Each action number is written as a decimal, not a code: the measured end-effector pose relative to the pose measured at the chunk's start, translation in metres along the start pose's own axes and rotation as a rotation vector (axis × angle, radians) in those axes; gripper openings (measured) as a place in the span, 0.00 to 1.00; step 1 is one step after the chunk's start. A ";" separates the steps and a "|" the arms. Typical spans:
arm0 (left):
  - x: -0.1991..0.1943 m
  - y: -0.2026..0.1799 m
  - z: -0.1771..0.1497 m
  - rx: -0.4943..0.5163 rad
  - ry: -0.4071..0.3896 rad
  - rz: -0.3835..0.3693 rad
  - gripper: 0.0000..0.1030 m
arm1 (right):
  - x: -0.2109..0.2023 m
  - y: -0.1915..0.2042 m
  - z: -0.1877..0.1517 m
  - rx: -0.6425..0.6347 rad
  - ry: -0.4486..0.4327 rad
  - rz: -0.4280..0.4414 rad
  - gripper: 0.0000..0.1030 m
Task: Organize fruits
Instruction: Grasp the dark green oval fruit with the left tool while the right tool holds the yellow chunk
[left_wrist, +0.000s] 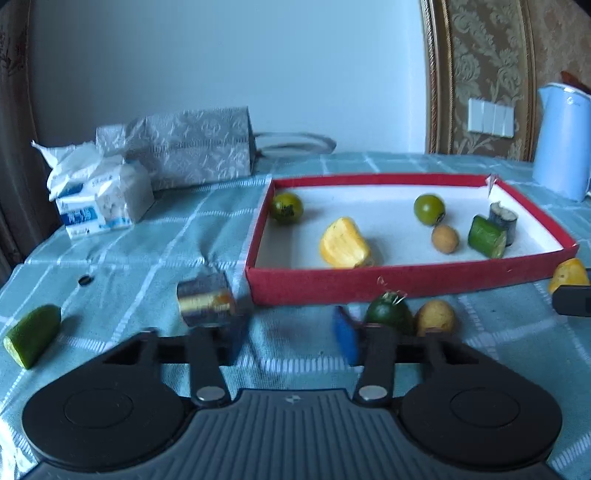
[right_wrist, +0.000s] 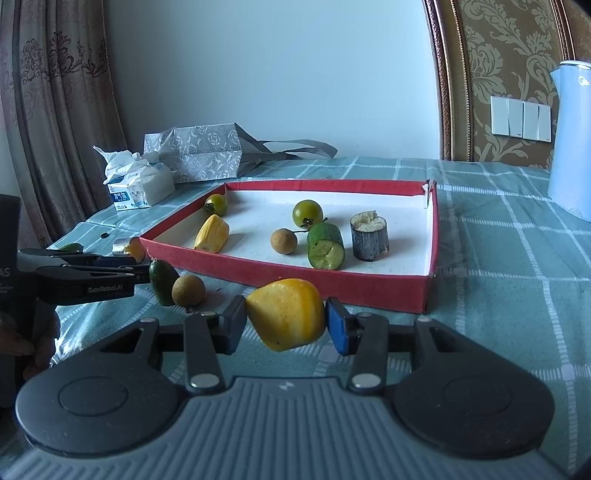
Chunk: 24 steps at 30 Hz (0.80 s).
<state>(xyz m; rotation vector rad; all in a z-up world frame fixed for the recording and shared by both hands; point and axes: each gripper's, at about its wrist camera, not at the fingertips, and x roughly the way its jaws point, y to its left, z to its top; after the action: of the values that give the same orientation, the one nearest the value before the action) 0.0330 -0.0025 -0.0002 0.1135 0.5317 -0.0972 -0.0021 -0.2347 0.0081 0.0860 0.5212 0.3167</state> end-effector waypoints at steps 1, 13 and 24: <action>-0.003 -0.001 0.000 0.002 -0.019 -0.003 0.68 | 0.000 0.000 0.000 0.000 0.000 0.000 0.43; -0.044 -0.005 -0.004 0.058 -0.147 -0.107 0.75 | 0.001 0.000 0.000 0.002 0.006 0.008 0.43; -0.005 -0.025 0.003 0.085 -0.043 -0.116 0.75 | 0.002 -0.001 0.000 0.005 0.014 0.010 0.43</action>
<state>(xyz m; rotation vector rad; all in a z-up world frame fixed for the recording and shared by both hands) 0.0267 -0.0273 0.0026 0.1632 0.4909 -0.2351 -0.0005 -0.2347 0.0073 0.0913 0.5351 0.3256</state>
